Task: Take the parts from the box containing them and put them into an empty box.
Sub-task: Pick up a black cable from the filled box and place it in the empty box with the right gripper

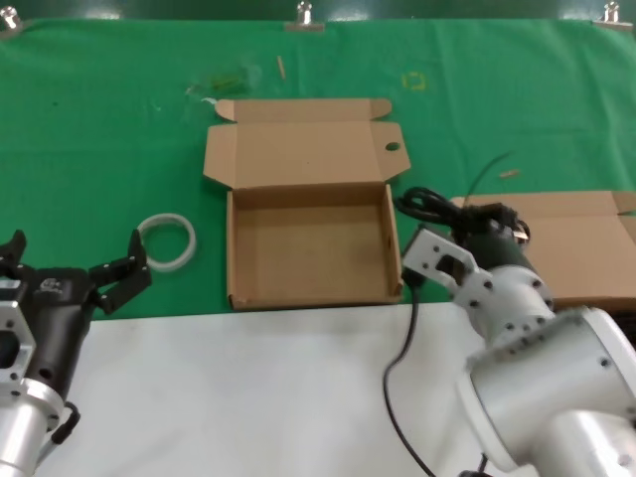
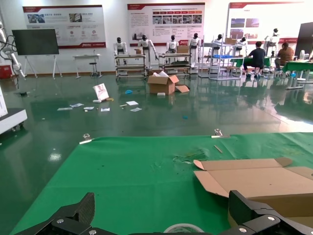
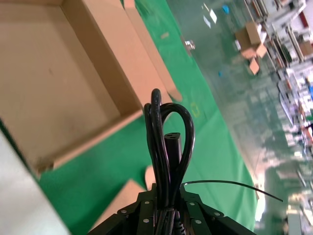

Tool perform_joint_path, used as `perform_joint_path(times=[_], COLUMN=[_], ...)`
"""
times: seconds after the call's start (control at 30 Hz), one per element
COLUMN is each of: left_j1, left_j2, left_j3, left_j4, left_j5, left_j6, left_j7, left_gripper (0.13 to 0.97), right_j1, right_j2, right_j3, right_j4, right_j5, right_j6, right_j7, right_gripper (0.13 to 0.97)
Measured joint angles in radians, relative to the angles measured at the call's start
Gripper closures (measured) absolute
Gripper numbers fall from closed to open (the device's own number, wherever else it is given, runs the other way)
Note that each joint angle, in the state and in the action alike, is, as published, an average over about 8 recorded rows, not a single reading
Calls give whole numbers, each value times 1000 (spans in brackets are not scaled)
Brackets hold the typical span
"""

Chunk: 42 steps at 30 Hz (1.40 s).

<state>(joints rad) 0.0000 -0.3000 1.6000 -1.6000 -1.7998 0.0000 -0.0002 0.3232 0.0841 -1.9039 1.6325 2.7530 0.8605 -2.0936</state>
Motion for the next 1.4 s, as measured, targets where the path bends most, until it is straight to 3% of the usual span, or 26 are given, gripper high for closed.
perform_joint_path(times=[0.63, 1.03, 1.4], left_j1=[0, 0, 0], left_j2=[0, 0, 0], left_j3=[0, 0, 0], left_j4=[0, 0, 0], left_j5=[0, 0, 0], left_j6=[0, 0, 0], left_j7=[0, 0, 0], left_gripper=[132, 132, 132], right_j1=[233, 299, 320], right_j2=[2, 5, 9], right_j3=[-237, -406, -502], right_j4=[-347, -403, -399], right_j5=[0, 0, 0], right_j6=[-190, -244, -241], right_j7=[177, 382, 506], right_gripper=[887, 887, 887])
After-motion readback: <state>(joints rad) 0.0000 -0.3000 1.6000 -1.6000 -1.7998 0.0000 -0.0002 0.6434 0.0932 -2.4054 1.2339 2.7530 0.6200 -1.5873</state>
